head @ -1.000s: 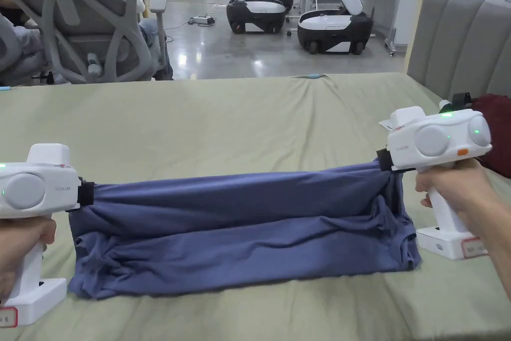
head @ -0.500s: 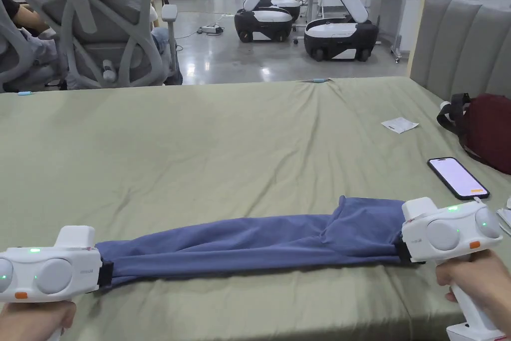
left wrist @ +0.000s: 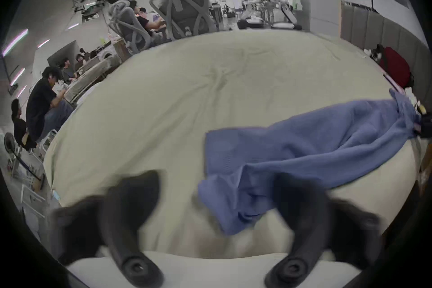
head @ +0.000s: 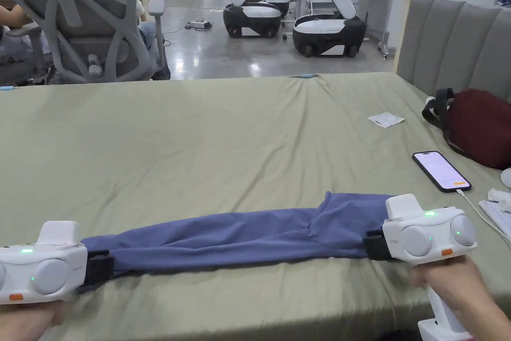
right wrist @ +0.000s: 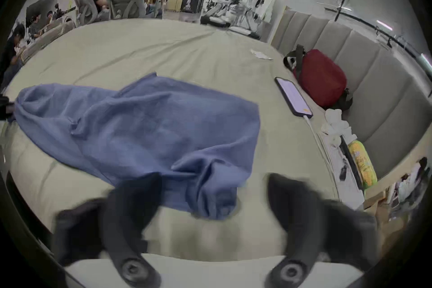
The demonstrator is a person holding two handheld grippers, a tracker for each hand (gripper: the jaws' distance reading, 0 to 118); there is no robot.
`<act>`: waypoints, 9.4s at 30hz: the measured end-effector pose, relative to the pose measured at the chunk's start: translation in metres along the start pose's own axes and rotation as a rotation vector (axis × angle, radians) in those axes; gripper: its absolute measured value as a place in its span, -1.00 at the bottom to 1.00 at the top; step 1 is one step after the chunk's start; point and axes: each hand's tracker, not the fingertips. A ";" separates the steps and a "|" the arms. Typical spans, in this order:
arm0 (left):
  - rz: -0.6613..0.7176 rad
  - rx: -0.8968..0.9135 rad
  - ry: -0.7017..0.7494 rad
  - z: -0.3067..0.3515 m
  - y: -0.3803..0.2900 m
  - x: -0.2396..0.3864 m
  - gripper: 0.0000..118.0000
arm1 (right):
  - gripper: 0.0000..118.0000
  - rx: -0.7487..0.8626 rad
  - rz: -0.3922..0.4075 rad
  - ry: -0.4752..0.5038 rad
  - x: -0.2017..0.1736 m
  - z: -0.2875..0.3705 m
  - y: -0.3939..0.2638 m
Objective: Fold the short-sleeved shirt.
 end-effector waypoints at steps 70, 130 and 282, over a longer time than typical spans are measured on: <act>0.463 -0.057 -0.633 -0.033 0.037 -0.153 -0.62 | -1.00 0.184 0.043 0.150 -0.108 0.078 0.011; 0.318 -0.212 -0.898 -0.070 0.062 0.167 -1.00 | -1.00 0.143 -0.081 0.154 -0.093 0.071 -0.018; 0.525 -0.169 -0.812 -0.097 0.056 0.093 -0.34 | -1.00 0.089 -0.053 0.462 -0.181 -0.047 0.077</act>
